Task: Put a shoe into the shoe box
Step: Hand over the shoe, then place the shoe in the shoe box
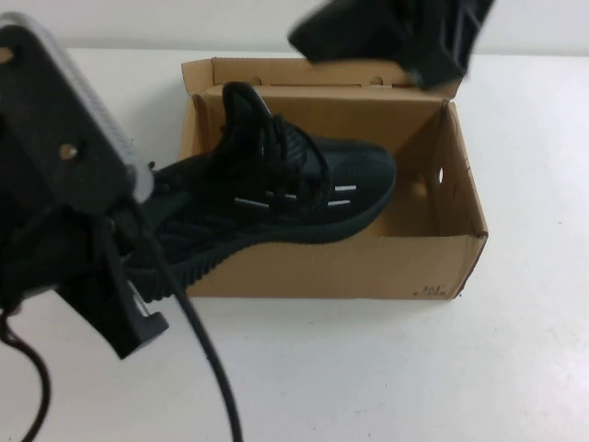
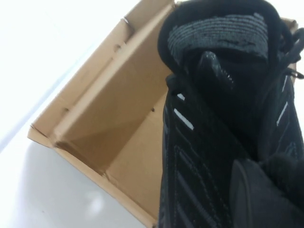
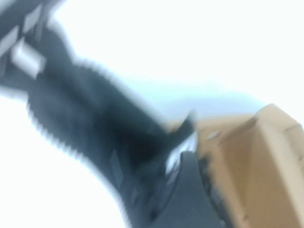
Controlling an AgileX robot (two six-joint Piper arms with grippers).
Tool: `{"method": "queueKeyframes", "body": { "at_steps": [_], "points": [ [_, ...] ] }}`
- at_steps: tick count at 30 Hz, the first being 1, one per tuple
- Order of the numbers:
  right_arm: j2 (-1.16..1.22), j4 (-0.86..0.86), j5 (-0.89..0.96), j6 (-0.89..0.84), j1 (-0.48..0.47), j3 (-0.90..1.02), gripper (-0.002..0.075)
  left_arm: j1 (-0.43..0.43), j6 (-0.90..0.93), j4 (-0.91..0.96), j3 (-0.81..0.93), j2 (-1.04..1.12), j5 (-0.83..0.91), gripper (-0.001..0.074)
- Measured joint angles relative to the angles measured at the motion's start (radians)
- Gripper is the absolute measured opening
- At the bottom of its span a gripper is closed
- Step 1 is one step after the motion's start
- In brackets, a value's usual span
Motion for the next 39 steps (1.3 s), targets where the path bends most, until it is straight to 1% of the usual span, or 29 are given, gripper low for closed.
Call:
{"method": "queueKeyframes", "body": {
  "at_steps": [7, 11, 15, 21, 29, 35, 39],
  "points": [
    [-0.073, -0.003, 0.000, -0.073, 0.000, 0.263, 0.0446, 0.000, 0.069, -0.027, 0.000, -0.027, 0.037, 0.0021],
    [-0.077, 0.016, 0.000, -0.085, 0.000, 0.329, 0.0446, 0.000, 0.108, -0.059, 0.000, -0.031, 0.059, 0.0021],
    [-0.077, 0.092, -0.003, -0.131, 0.000, 0.378, 0.0446, 0.000, 0.151, -0.120, -0.002, -0.044, 0.067, 0.0021],
    [-0.079, 0.122, -0.007, -0.146, 0.000, 0.391, 0.0456, 0.000, 0.216, -0.219, -0.004, -0.059, 0.106, 0.0021],
    [-0.081, 0.138, -0.009, -0.139, 0.000, 0.391, 0.0548, 0.000, 0.240, -0.271, -0.004, -0.059, 0.103, 0.0021],
    [-0.065, 0.159, -0.009, -0.102, 0.000, 0.391, 0.0564, 0.000, 0.279, -0.339, -0.004, -0.061, 0.103, 0.0021],
    [-0.044, 0.162, -0.009, -0.076, 0.000, 0.392, 0.0566, 0.000, 0.283, -0.343, -0.004, -0.072, 0.103, 0.0021]
  ]
}}
